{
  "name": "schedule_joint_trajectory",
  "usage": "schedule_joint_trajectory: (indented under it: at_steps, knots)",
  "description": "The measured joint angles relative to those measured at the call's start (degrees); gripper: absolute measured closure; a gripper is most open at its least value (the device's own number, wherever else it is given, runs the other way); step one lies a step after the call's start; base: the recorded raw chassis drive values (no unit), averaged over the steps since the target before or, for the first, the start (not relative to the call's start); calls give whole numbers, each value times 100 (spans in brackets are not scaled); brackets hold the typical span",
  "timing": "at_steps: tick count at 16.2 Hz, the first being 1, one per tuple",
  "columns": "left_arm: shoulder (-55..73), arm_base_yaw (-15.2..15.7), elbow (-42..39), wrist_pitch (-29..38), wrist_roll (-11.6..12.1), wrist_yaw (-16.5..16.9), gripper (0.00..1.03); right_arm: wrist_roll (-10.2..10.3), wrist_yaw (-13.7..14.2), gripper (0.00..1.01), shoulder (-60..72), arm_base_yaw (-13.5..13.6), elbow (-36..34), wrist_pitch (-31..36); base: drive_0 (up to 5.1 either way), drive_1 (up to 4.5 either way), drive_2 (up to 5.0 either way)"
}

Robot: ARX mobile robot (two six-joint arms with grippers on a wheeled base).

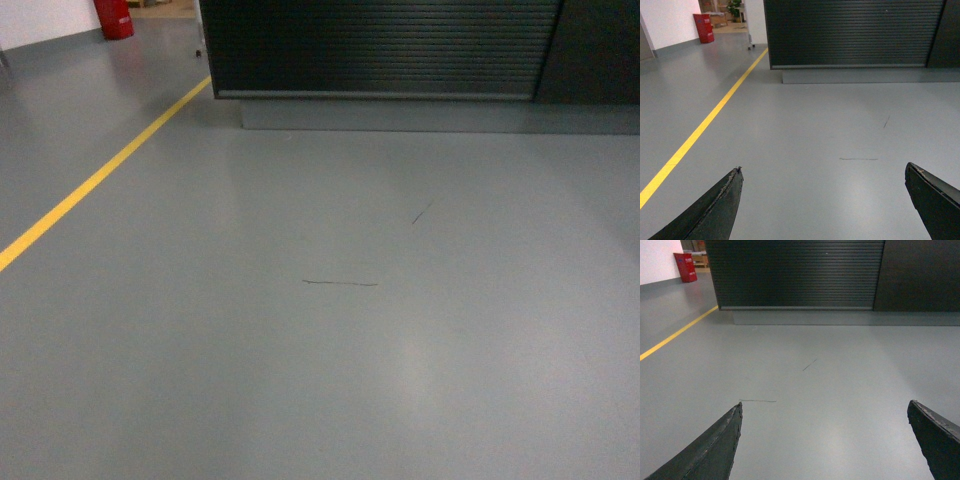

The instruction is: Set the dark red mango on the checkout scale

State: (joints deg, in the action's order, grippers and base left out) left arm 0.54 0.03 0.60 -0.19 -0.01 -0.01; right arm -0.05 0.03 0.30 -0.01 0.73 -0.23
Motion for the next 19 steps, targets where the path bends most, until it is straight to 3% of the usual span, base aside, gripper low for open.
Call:
schedule_joint_trajectory:
  at_steps: [19]
  knots:
    - [0,0,0,0,2,0,5,0,0,3,0,0,0,0,0,0,0]
